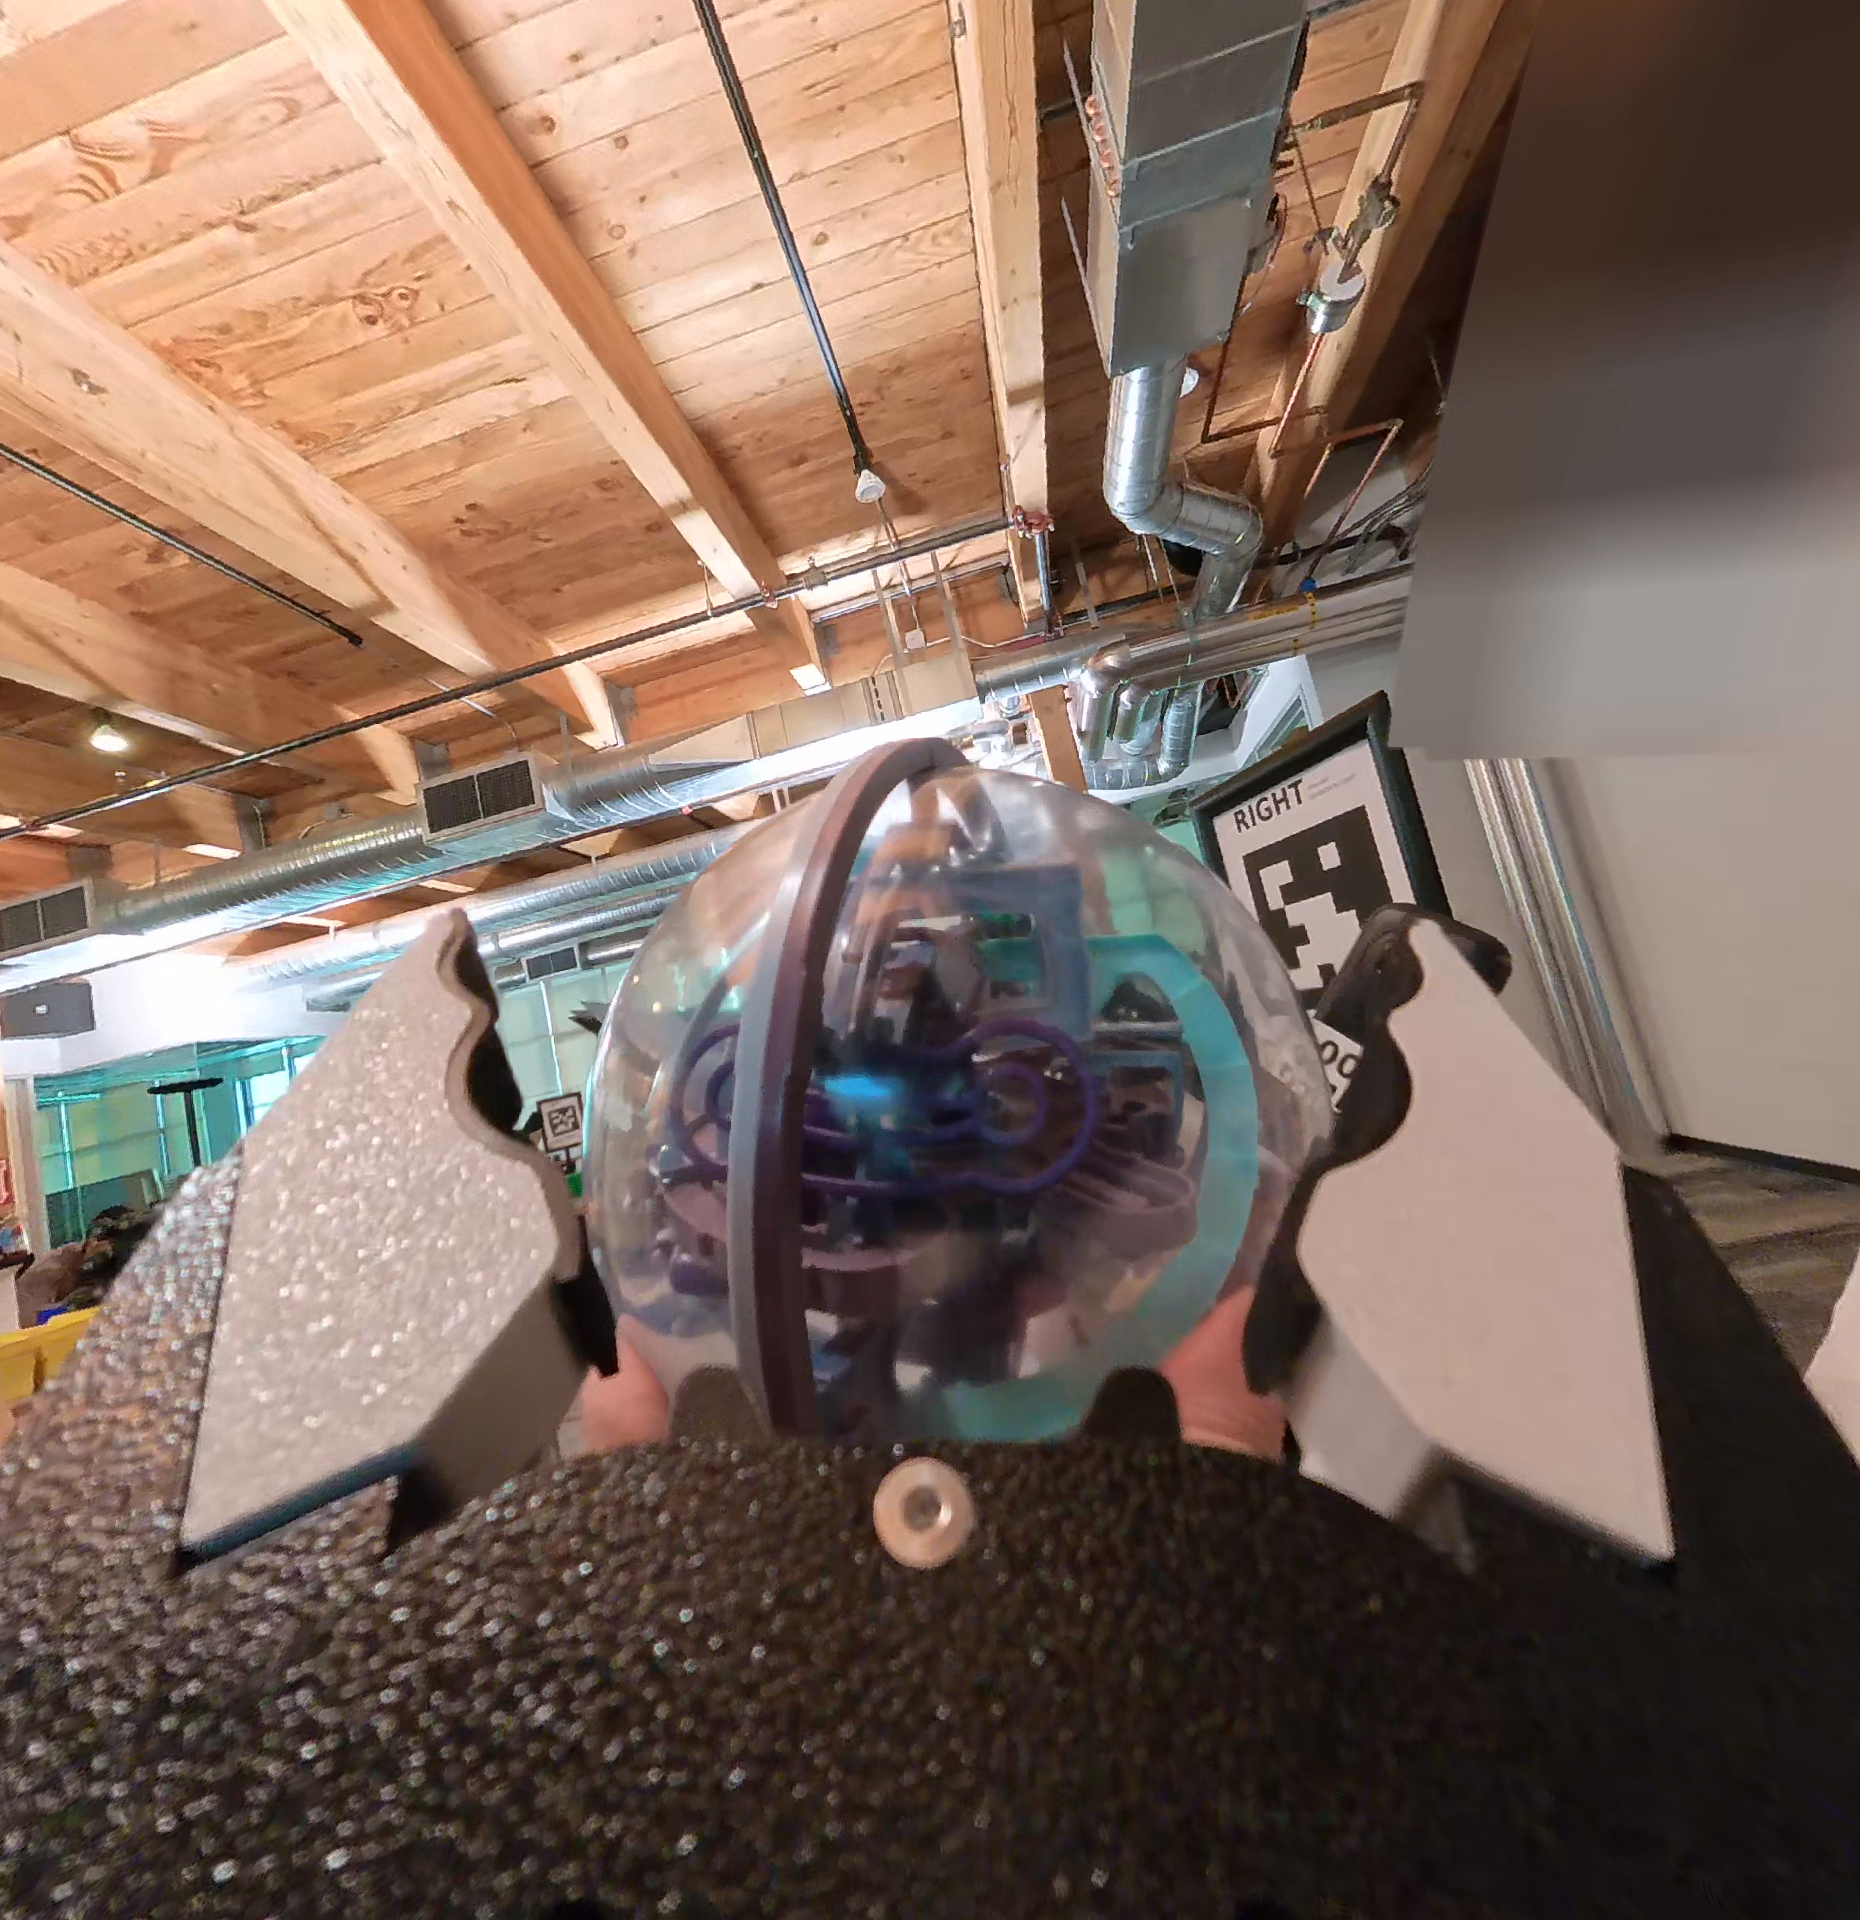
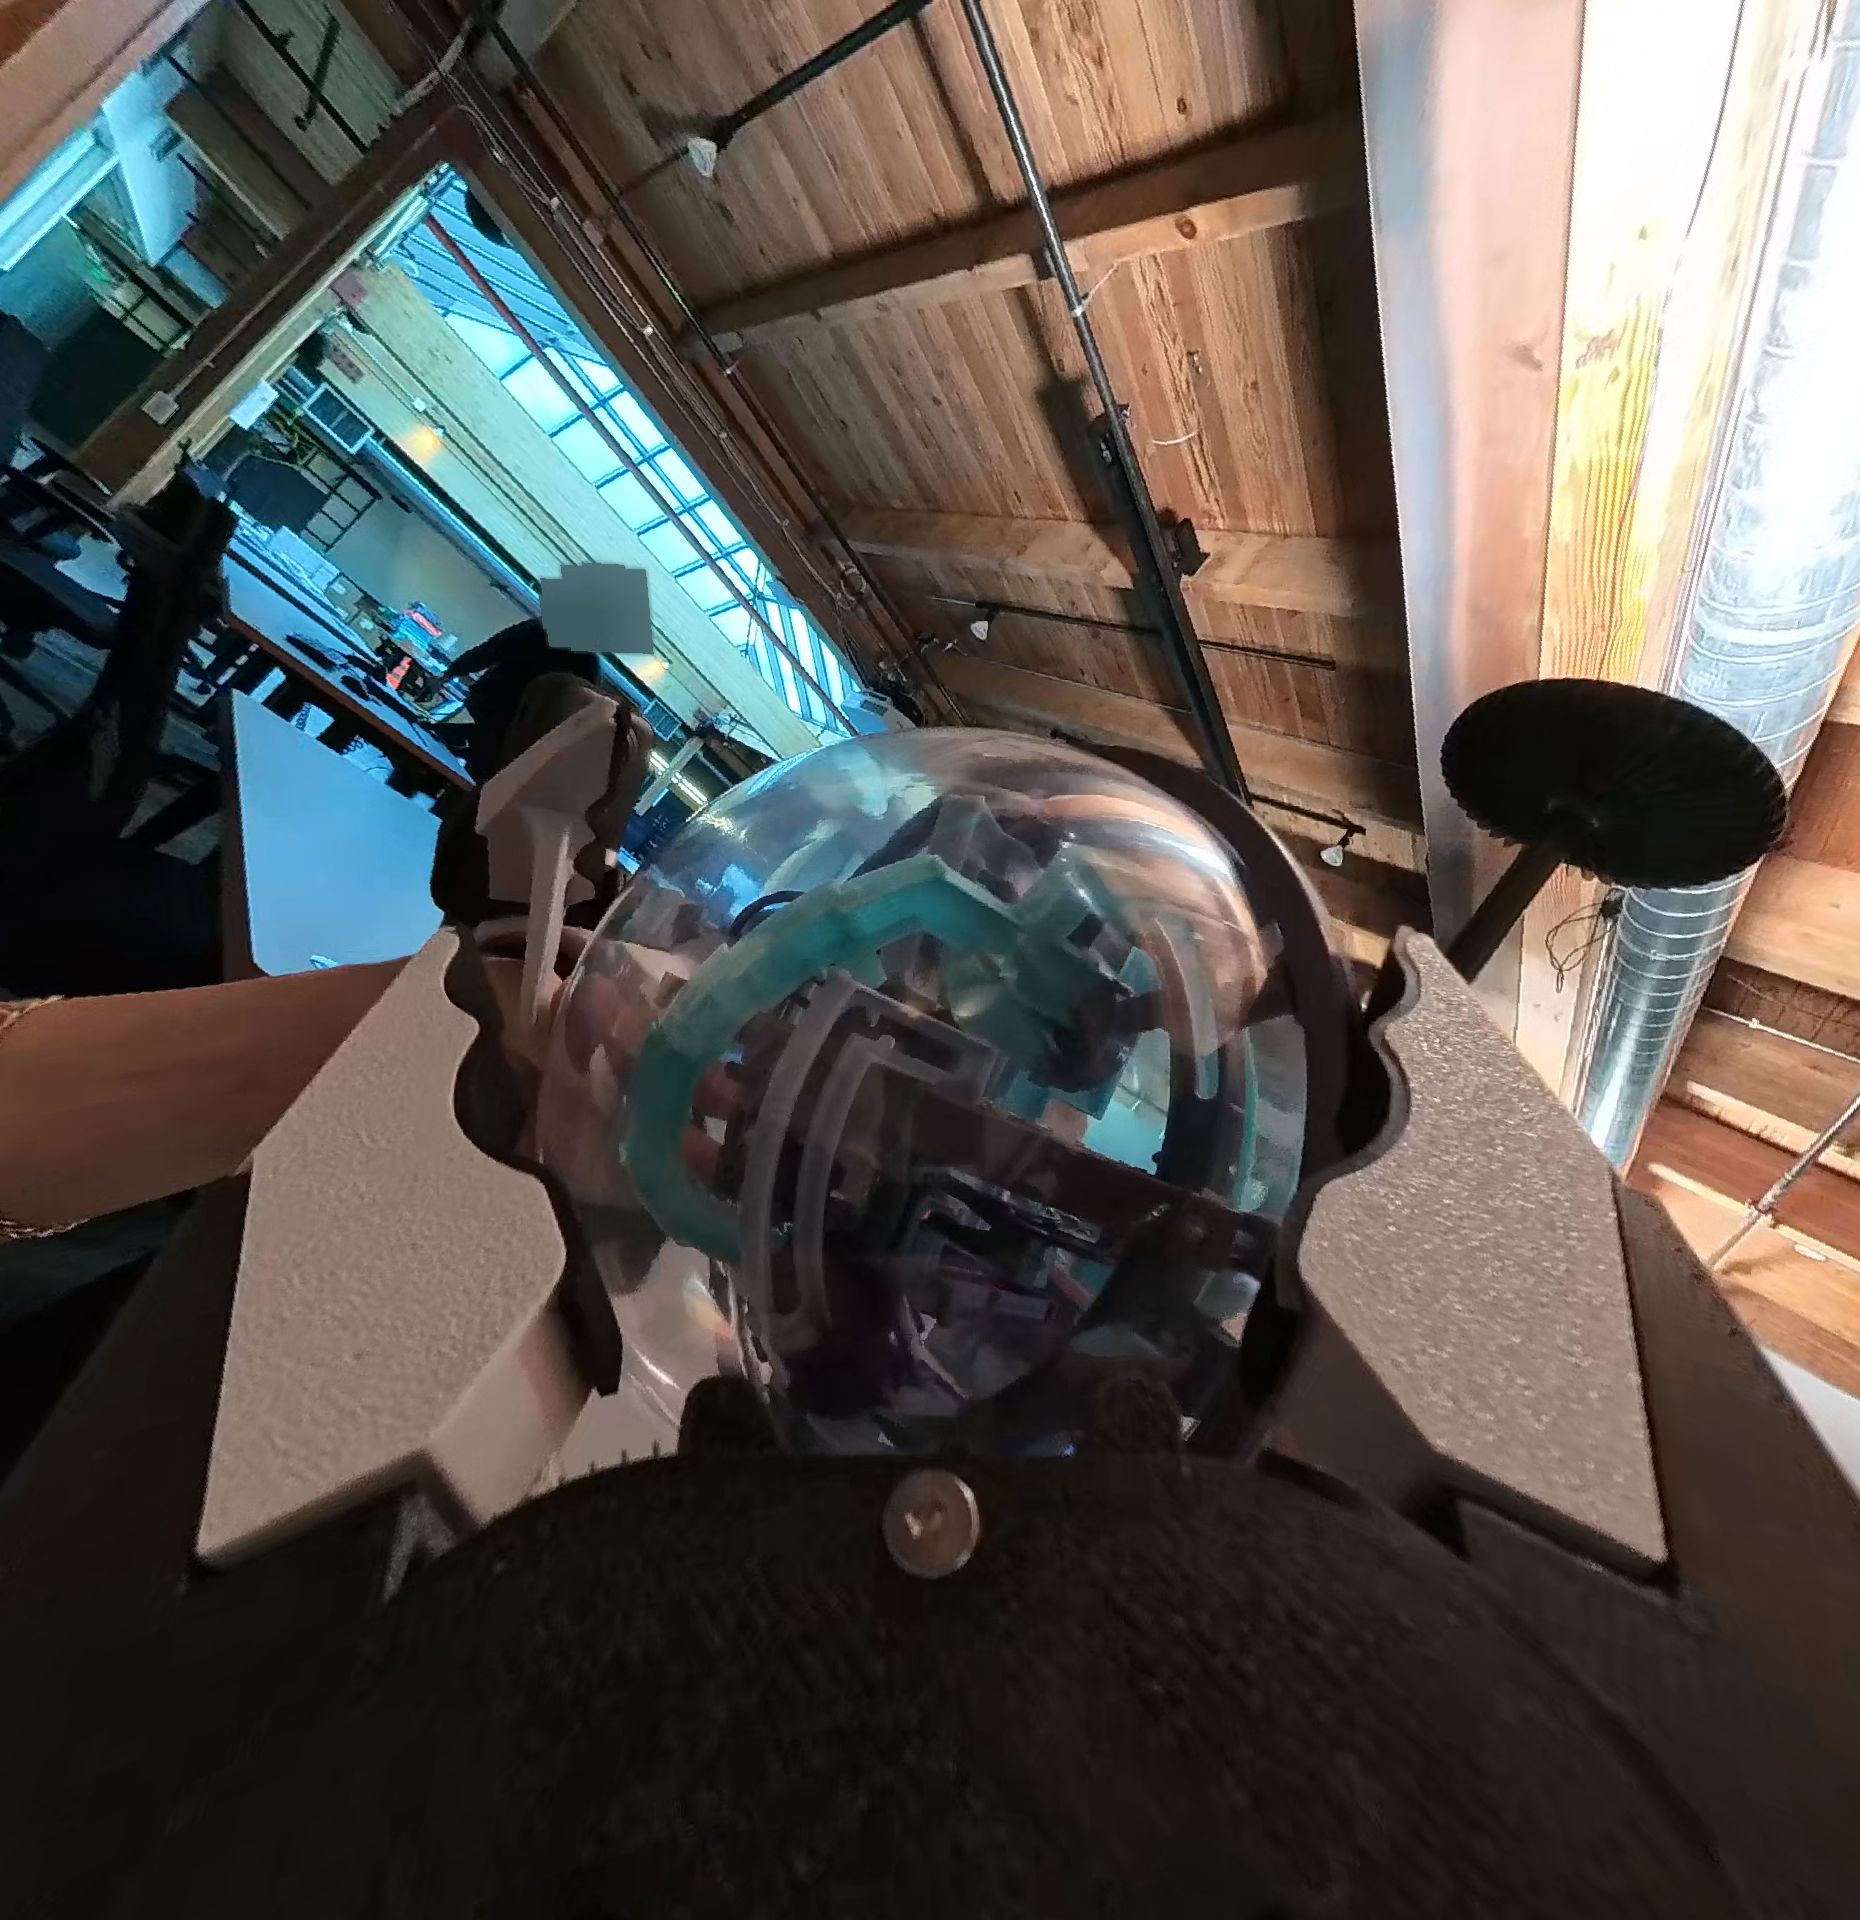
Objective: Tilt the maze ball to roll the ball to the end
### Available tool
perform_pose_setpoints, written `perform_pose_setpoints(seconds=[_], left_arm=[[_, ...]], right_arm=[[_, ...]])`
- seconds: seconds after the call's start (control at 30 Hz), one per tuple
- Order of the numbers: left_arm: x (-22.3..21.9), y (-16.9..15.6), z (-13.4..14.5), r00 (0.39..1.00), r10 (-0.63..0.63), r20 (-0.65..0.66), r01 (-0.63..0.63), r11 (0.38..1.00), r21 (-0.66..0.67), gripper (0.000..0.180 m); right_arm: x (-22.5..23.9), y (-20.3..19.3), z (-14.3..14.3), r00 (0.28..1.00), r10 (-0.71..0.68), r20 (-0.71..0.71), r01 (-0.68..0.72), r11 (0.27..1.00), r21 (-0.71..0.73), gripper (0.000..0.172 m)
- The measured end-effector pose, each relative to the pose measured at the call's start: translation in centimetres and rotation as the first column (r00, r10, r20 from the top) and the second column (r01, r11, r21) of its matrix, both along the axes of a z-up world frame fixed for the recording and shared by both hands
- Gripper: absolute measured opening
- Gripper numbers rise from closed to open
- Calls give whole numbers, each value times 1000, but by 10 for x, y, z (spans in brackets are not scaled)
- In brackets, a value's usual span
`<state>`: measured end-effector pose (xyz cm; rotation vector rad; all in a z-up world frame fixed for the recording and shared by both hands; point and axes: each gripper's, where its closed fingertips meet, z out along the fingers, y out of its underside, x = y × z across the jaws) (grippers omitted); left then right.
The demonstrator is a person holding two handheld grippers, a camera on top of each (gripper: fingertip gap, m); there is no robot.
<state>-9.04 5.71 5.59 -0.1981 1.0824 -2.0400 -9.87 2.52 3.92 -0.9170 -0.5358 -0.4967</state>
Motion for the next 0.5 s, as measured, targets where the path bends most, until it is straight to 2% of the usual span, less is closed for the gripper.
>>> perform_pose_setpoints(seconds=[0.17, 0.33, 0.5], left_arm=[[-5, -2, 1, 999, -18, 29, 18, 1000, 7, 157], [-1, -2, -1, 1000, 1, 12, -1, 1000, 14, 157], [-13, -5, 4, 997, -49, 67, 49, 999, 1, 157]], right_arm=[[-5, -1, 1, 999, -28, 42, 28, 1000, 9, 157], [0, -2, -1, 1000, -6, 3, 6, 1000, 12, 156], [-14, -9, 3, 996, -14, 88, 10, 999, 47, 151]])
